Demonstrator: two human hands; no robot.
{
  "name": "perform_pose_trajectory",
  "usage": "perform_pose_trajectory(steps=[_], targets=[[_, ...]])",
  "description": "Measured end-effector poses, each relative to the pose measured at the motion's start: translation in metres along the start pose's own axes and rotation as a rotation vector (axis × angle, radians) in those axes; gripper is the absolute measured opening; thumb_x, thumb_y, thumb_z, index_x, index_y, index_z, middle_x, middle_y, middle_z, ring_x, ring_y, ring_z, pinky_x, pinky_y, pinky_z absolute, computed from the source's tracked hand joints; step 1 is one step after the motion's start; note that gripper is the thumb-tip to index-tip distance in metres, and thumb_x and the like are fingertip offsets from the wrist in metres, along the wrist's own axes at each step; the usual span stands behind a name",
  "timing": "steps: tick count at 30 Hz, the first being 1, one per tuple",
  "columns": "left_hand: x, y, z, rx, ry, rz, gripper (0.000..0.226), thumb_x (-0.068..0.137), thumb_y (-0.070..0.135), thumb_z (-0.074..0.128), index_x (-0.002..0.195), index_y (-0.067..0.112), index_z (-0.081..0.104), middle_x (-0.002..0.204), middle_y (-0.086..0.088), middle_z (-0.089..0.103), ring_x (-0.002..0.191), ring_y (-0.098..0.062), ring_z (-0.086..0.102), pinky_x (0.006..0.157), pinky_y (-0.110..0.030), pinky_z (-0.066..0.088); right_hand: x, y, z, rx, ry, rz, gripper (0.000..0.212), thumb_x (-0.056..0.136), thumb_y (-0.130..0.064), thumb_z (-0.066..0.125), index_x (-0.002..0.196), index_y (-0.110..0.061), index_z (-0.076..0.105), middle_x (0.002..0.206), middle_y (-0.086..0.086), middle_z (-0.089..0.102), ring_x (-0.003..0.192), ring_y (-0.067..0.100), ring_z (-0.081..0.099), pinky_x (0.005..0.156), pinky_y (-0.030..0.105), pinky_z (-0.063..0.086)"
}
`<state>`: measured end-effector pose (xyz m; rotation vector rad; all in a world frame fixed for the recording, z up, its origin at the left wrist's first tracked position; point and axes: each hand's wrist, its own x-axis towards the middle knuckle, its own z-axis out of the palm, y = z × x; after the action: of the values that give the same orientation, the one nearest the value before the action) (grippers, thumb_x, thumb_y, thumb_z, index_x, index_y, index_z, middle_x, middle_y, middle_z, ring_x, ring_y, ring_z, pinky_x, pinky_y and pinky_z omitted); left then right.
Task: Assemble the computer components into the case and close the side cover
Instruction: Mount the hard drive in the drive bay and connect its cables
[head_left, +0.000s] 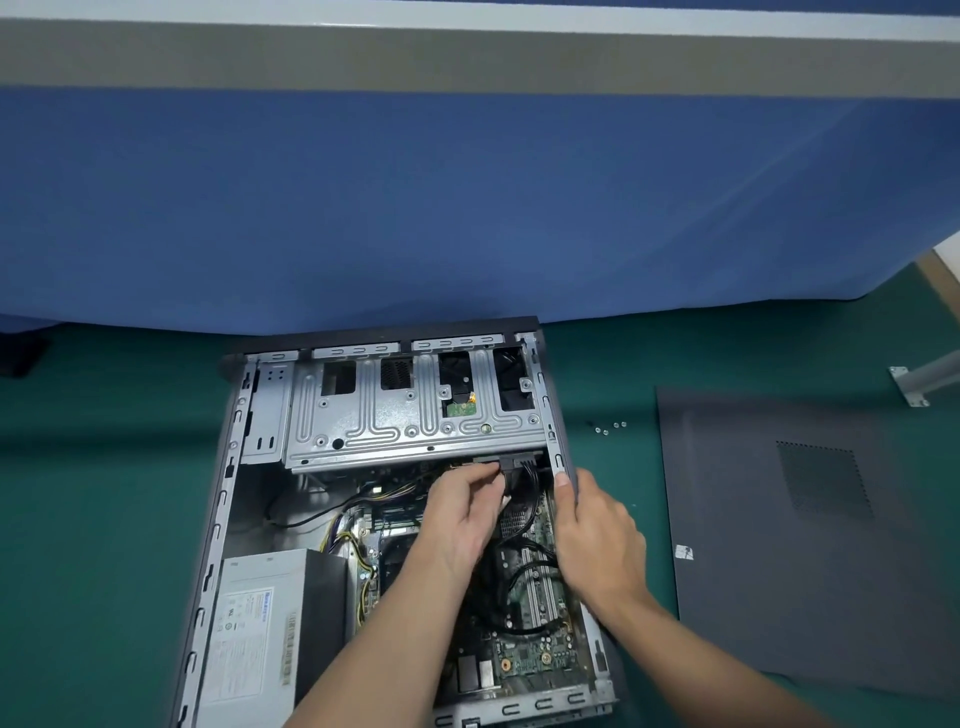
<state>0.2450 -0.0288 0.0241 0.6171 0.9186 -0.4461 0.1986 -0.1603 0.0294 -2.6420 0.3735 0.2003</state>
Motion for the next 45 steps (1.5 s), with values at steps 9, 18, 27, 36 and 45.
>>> perform_pose_trajectory(steps=[9,18,27,36,45], targets=[[-0.032,0.004,-0.029,0.923,0.219,0.496,0.048,0.088,0.01,0.069,0.131,0.006,0.046,0.103,0.0,0.067,0.089,-0.009,0.063,0.065,-0.007,0.045,0.0,-0.004,0.001,-0.145,0.177,-0.029,0.041,0.099,-0.046,0.022,0.112,-0.019,0.05,0.1,0.002,0.064,0.086,0.025,0.06,0.062,0.035,0.039],[-0.066,-0.019,-0.06,1.749,0.114,0.67,0.041,0.089,0.057,0.058,0.11,0.025,0.07,0.081,0.008,0.07,0.077,-0.01,0.061,0.068,-0.027,0.043,-0.022,-0.007,-0.006,-0.089,0.383,-0.242,0.026,0.088,-0.016,0.058,0.111,-0.005,0.056,0.104,0.01,0.054,0.091,0.027,0.05,0.074,0.041,0.046],[-0.078,-0.015,-0.049,1.338,-0.081,0.501,0.017,0.086,0.02,0.073,0.072,0.016,0.064,0.065,0.005,0.061,0.058,-0.005,0.052,0.058,-0.017,0.042,-0.09,0.006,-0.007,-0.278,-0.036,-0.6,0.044,0.085,-0.02,0.055,0.128,-0.017,0.052,0.123,-0.003,0.051,0.113,0.018,0.044,0.095,0.035,0.033],[-0.097,-0.002,-0.047,1.37,-0.288,0.49,0.018,0.096,0.026,0.059,0.095,0.019,0.075,0.081,0.003,0.069,0.071,-0.012,0.057,0.071,-0.035,0.048,-0.095,-0.022,-0.015,-0.108,0.248,-0.475,0.033,0.071,-0.017,0.078,0.095,-0.012,0.056,0.091,0.003,0.059,0.083,0.024,0.056,0.071,0.035,0.048],[-0.096,0.028,-0.144,2.122,0.505,1.191,0.054,0.092,0.025,0.06,0.142,0.014,0.045,0.156,-0.012,0.03,0.147,-0.025,0.021,0.12,-0.04,0.009,-0.079,-0.033,0.001,-0.563,-0.106,-0.82,0.024,0.06,-0.006,0.074,0.084,-0.008,0.071,0.094,0.011,0.068,0.096,0.028,0.063,0.094,0.042,0.048]])
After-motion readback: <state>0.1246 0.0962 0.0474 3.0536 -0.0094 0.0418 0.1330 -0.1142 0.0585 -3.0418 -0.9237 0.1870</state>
